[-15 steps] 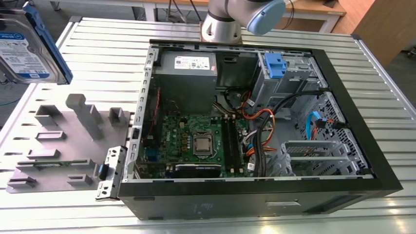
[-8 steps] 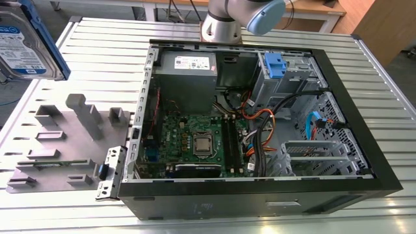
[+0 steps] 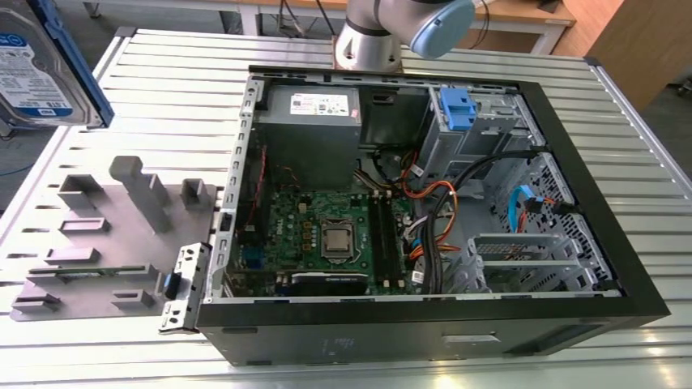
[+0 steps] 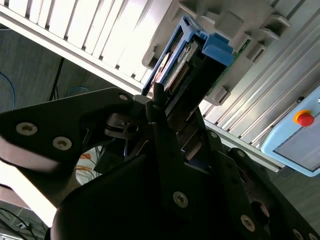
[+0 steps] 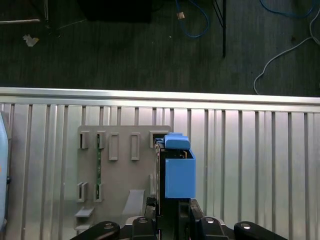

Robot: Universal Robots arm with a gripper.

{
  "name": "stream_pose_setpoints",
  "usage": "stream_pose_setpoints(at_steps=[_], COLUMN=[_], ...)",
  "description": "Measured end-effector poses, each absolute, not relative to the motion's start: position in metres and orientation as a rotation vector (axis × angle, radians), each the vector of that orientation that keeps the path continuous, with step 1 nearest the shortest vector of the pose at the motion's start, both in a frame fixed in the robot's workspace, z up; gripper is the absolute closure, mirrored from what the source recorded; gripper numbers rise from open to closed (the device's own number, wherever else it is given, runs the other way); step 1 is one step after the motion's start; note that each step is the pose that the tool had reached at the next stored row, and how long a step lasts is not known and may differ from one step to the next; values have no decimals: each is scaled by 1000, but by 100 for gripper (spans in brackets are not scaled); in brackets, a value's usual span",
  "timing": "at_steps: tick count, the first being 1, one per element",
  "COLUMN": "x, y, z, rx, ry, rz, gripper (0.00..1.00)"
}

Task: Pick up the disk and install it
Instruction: 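Pick up the disk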

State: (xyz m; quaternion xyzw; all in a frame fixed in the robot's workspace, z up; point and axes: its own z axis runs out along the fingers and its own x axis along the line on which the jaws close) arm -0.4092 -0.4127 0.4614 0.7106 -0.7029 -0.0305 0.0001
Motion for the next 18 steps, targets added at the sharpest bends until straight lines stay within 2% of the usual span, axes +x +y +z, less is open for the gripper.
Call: stream_pose_setpoints(at_steps=[12, 18], x=[-409, -409], y=[-413, -413], z=[484, 485], rx=[2232, 2232], ry=[-2208, -2208], rz=[-96, -96], gripper=[65, 65])
